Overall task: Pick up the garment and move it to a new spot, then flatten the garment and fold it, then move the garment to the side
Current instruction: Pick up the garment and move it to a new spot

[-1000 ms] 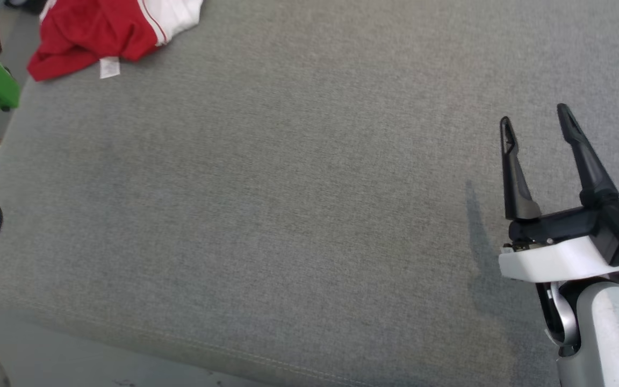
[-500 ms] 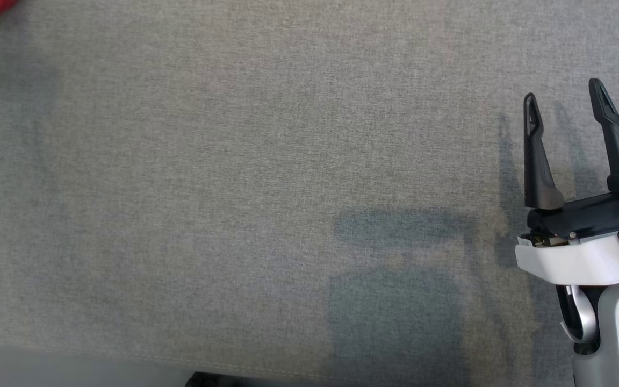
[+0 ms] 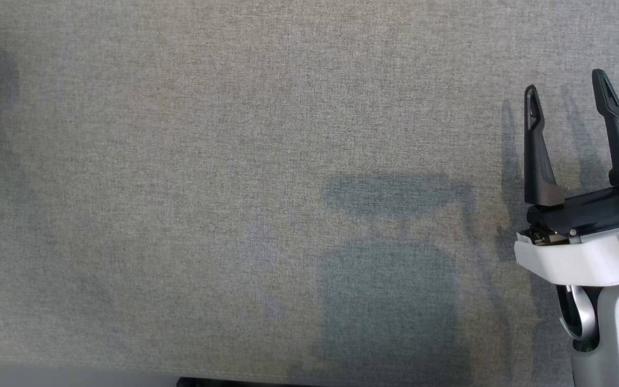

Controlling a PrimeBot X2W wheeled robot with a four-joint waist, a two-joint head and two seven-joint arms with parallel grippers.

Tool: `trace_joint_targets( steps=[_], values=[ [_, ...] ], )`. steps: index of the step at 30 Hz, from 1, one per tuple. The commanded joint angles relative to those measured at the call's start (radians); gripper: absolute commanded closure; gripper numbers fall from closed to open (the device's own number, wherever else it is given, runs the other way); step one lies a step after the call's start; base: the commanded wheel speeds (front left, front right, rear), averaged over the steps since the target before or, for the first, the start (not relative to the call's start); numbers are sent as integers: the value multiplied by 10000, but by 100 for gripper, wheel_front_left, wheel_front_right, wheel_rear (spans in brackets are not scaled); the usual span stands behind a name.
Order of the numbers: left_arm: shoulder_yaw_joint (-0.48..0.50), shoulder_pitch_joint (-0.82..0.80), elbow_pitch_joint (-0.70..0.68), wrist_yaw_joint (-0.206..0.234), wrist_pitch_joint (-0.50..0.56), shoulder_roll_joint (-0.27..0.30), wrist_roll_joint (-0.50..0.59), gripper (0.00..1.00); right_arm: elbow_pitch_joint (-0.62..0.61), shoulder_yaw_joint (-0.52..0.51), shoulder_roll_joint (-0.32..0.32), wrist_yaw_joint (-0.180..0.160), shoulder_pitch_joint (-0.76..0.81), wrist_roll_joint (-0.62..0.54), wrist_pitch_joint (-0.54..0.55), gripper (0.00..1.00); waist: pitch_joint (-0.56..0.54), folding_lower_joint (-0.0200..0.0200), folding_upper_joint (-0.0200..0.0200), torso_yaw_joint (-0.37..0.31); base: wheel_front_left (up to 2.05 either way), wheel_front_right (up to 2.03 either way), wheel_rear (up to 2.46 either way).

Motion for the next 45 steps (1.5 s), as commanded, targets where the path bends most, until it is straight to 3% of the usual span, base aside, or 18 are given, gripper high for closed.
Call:
trace_joint_targets(
  steps=[1,10,20,33,38,45],
  values=[
    [-84,-136,99,-1,-131,55,95,100,76,24,-18,-18,-78,-59,-96,0,-132,-2,32,-21,0,0,0],
    [-500,-383,258,-34,-983,356,359,100,689,208,81,-18,-83,96,-420,0,-1140,-2,32,-218,0,0,0],
    [-1444,-810,-265,-70,-1549,514,739,100,1920,506,213,-18,112,431,-830,0,-3453,-2,32,-721,0,0,0],
    [-3904,-316,-2901,-70,-1289,-5,-717,100,2806,461,249,-18,838,1162,-1132,0,-5979,-2,32,-1693,0,0,0],
    [-4532,-2,-4315,-71,-1154,-472,-1445,100,2956,438,250,-18,1129,1414,-1210,0,-6372,-2,32,-2042,0,0,0],
    [-4944,1229,-5657,154,-1260,-1839,-2160,100,3119,600,251,-17,1289,1695,-1271,0,-6358,-2,32,-2398,0,0,0]
  ],
)
